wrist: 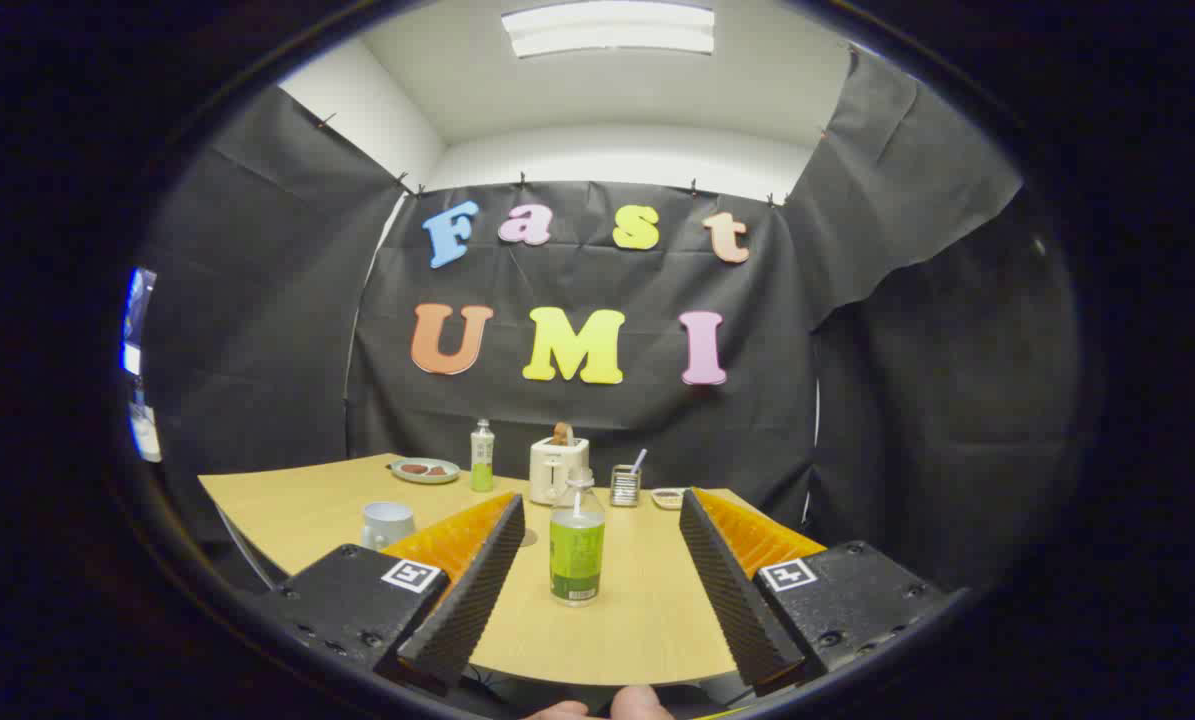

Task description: Take the bottle from table, then pour the juice into the cup, finally place the bottle on the coaster

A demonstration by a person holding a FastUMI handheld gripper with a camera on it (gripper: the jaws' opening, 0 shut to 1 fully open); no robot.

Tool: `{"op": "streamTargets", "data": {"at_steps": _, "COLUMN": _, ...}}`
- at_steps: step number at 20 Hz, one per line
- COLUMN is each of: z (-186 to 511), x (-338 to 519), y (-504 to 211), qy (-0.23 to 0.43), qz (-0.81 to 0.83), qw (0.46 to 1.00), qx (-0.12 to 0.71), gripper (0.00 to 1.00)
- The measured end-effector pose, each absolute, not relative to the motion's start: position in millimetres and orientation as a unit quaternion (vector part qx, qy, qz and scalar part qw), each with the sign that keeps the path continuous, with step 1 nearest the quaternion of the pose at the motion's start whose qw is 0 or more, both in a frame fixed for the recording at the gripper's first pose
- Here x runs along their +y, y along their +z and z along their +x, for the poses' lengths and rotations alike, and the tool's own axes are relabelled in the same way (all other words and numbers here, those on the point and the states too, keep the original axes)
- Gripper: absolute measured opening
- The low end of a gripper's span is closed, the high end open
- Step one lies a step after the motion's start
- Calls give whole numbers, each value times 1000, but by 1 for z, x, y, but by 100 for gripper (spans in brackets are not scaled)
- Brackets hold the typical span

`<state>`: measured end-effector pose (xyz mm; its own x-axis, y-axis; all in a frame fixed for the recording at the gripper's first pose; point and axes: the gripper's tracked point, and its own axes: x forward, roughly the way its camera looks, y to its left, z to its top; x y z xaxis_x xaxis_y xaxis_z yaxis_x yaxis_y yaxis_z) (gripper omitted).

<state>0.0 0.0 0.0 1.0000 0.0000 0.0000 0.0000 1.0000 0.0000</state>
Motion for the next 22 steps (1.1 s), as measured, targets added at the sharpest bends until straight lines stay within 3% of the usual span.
{"op": "streamTargets", "data": {"at_steps": 22, "z": 13, "x": 1, "y": -17, "qy": 20, "qz": 10, "qw": 1000, "qx": 22, "gripper": 100}}
